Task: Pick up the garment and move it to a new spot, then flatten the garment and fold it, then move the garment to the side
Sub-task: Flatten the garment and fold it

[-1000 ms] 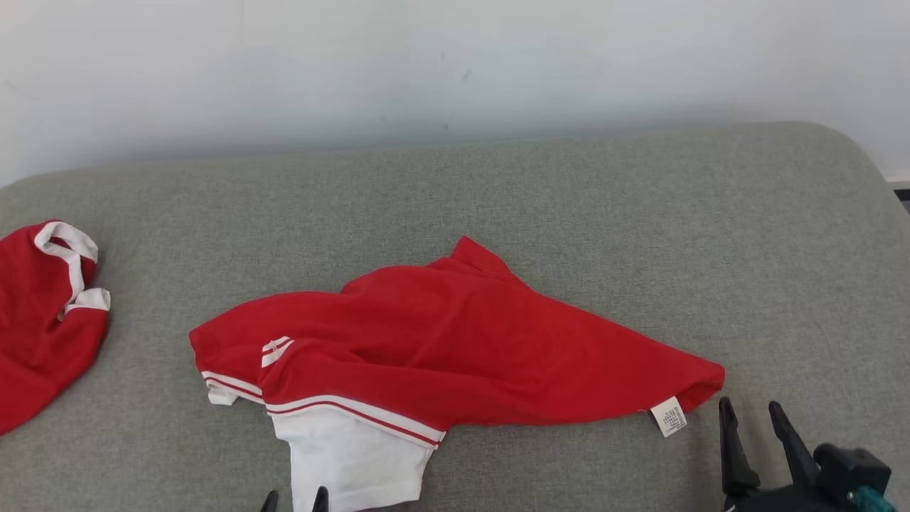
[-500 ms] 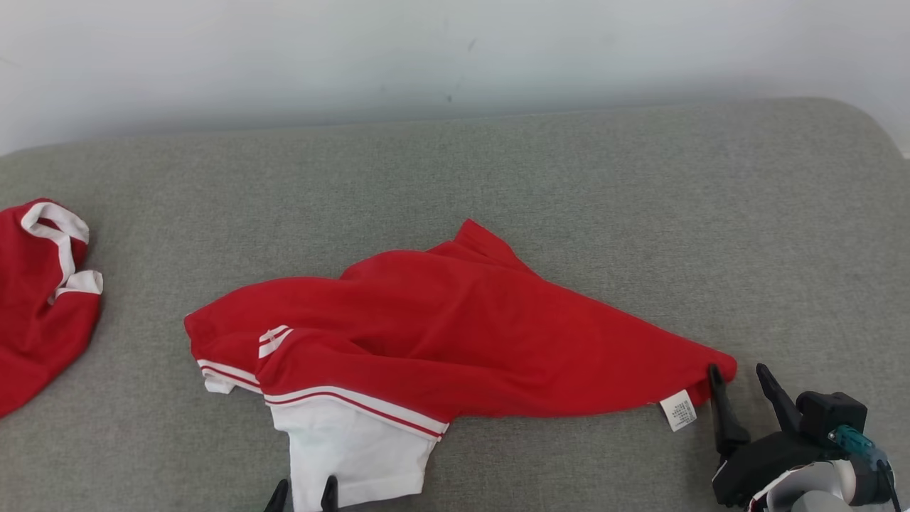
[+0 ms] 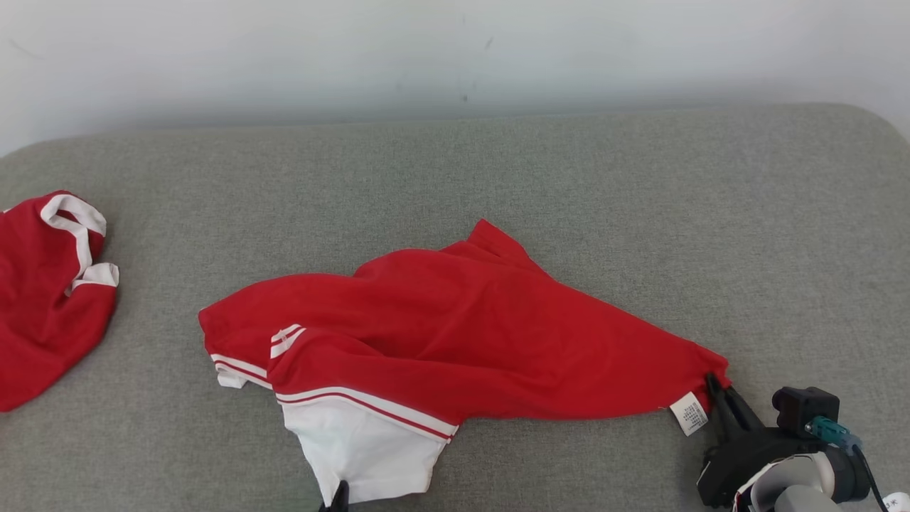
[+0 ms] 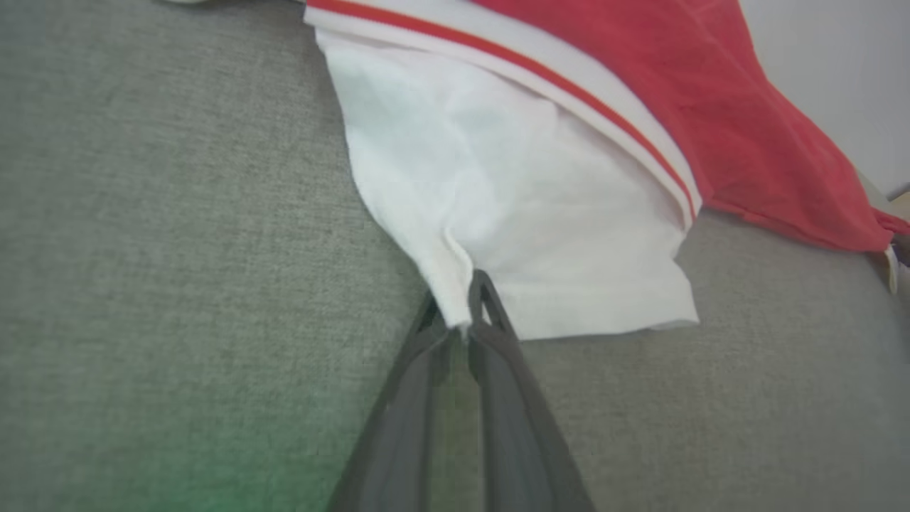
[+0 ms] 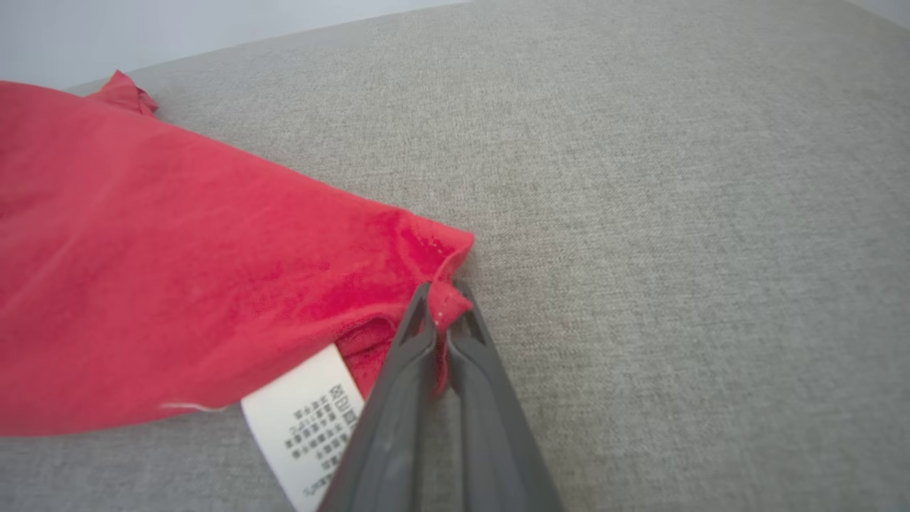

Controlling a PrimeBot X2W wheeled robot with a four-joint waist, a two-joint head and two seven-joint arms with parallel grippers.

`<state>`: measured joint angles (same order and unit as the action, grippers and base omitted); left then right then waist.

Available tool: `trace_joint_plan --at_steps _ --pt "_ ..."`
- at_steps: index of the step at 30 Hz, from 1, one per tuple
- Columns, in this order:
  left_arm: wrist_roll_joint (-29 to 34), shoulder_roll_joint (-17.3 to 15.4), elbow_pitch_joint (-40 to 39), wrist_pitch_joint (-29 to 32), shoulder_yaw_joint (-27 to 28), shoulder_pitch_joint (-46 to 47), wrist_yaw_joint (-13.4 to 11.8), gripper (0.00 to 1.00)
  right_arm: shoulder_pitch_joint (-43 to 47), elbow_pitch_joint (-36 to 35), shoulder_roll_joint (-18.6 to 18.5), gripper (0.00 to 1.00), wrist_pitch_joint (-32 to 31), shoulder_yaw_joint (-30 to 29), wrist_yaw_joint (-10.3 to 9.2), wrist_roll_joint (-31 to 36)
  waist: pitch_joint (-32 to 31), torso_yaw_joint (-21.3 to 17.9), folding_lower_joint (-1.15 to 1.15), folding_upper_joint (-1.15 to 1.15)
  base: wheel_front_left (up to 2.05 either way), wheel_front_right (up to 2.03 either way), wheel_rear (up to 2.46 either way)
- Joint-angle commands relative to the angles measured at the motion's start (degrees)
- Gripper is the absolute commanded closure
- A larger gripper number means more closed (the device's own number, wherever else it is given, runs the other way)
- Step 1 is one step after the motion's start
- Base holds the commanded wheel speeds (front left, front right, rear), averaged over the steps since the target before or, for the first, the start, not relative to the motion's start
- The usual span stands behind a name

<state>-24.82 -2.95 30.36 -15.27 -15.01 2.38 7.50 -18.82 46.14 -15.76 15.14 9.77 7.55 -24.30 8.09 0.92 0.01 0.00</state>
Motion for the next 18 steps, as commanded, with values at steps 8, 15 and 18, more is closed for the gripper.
trace_joint_plan --at_steps 8,15,18 --pt "0.0 -0.1 -3.2 0.0 2.3 -2.1 -0.1 1.00 4.2 -3.3 -1.0 1.00 0.0 -0.4 -0.13 -2.3 -1.8 0.3 -0.01 0.00 0.00 0.00 0.00" --pt "1.9 -0.5 -11.8 0.0 8.8 -6.0 -0.1 1.00 10.7 -10.6 -1.6 1.00 0.0 2.4 -0.13 -5.8 -2.6 0.1 -0.01 0.00 0.00 0.00 0.00" --pt "2.4 -0.7 -14.9 0.0 11.4 -6.9 -0.1 1.00 12.5 -13.4 -1.7 1.00 0.0 3.3 -0.13 -7.5 -2.8 -0.4 -0.01 0.00 0.00 0.00 0.00"
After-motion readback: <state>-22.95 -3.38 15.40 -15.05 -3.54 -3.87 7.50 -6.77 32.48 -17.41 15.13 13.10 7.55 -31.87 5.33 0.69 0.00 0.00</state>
